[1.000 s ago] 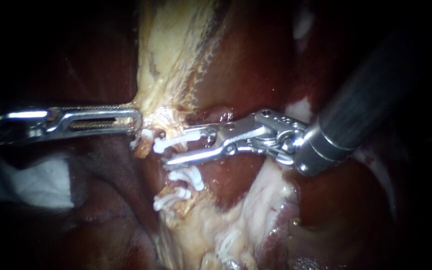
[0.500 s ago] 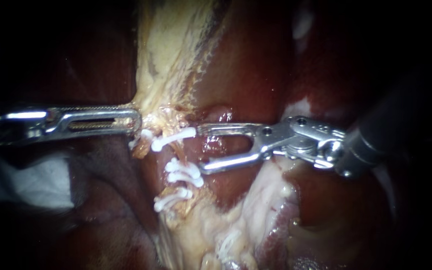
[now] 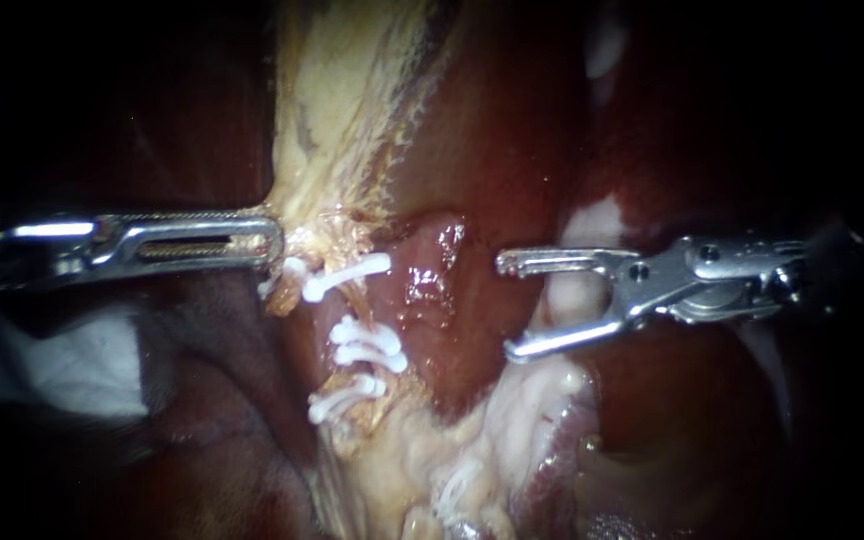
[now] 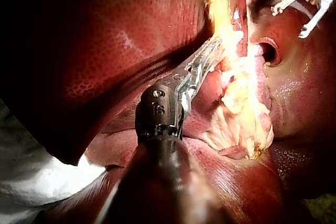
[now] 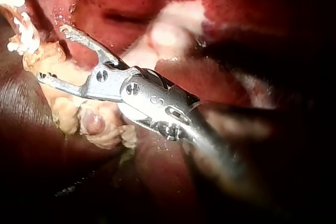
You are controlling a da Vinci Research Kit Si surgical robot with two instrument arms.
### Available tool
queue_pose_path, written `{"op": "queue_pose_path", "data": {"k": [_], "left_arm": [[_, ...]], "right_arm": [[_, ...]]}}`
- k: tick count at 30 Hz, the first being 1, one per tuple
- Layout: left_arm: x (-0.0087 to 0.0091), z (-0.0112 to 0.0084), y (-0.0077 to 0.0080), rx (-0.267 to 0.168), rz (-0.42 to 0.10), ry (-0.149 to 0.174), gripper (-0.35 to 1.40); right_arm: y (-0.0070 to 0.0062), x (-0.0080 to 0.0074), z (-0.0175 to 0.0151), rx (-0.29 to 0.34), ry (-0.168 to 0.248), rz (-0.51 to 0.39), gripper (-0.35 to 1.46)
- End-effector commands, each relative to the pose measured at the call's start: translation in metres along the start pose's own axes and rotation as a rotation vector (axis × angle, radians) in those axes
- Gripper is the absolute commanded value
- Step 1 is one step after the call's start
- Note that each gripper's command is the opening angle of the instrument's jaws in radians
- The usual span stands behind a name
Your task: Going back third clip right tube
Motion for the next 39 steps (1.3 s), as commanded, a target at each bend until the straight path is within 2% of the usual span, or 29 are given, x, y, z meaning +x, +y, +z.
{"op": "queue_pose_path", "data": {"k": [1, 8, 16, 20, 26, 39], "left_arm": [[0.0002, 0.0002, 0.0000, -0.001, 0.001, -0.003, -0.35], [0.0015, 0.0027, 0.0005, -0.013, 0.004, 0.005, -0.35], [0.0025, 0.0063, 0.0015, -0.014, 0.006, 0.024, -0.35], [0.0025, 0.0074, 0.0017, -0.012, 0.000, 0.024, -0.35], [0.0024, 0.0081, 0.0012, -0.004, 0.000, 0.028, -0.35], [0.0025, 0.0079, 0.0012, -0.003, 0.000, 0.028, -0.35]], "right_arm": [[-0.0002, 0.0002, -0.0003, 0.001, -0.002, -0.001, 0.60], [-0.0008, 0.0012, -0.0017, 0.006, -0.006, -0.026, 0.60], [-0.0009, 0.0013, -0.0018, 0.007, -0.007, -0.026, 0.60], [-0.0010, 0.0012, -0.0019, 0.008, -0.007, -0.026, 0.60], [-0.0011, 0.0012, -0.0021, 0.009, -0.008, -0.026, 0.60], [-0.0014, 0.0017, -0.0024, 0.010, -0.008, -0.032, 0.60]]}}
